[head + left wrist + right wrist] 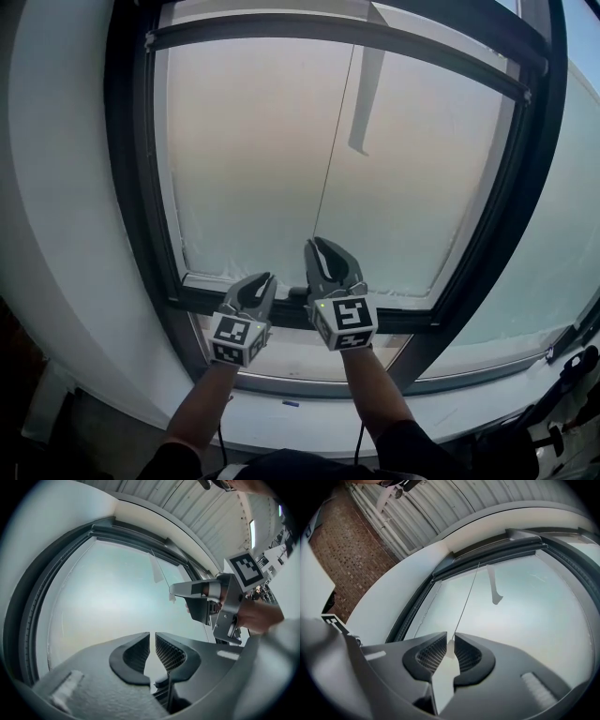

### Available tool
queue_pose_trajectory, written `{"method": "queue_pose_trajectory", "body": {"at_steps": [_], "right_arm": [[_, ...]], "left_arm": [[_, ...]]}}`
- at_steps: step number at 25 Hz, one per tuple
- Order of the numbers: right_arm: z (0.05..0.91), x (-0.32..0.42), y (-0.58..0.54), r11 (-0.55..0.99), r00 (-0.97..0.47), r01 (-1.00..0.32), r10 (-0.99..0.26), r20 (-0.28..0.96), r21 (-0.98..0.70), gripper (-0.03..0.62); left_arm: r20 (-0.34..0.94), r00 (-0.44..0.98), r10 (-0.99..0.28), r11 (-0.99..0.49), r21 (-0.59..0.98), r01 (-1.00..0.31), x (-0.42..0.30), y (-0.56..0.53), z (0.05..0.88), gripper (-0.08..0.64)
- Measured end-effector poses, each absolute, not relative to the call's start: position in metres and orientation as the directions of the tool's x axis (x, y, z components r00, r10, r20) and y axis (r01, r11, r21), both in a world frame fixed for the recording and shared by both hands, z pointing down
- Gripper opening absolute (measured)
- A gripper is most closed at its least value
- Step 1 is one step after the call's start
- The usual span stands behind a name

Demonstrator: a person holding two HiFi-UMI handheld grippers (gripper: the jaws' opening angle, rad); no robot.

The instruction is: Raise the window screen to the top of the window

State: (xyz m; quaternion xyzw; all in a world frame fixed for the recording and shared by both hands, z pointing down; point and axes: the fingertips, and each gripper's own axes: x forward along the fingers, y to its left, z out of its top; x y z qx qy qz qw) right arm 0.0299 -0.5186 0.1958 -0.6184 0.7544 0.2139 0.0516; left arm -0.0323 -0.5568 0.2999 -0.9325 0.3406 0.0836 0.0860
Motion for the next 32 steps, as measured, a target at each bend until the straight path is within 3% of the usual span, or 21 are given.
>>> {"method": "queue_pose_trajectory", "body": {"at_steps": [23,32], "right_arm": [[0.141,0.031,-0.525,0.088,-0.211,-0.944,-0.903,-0.375,0.318,0.054],[0.14,0.052,-0.523,0.012,-0.143,-0.96,-0.88,-0.452,0.281,0.061]], "left_arm": [[-0.22,0.759,-0.612,-0.751,-0.136,-0.646,-0.035,-0.56,0.279,0.041],[-0.235,0.757,-0.61,-0.755,-0.119,-0.645,-0.037,-0.559,0.275,0.04]]}}
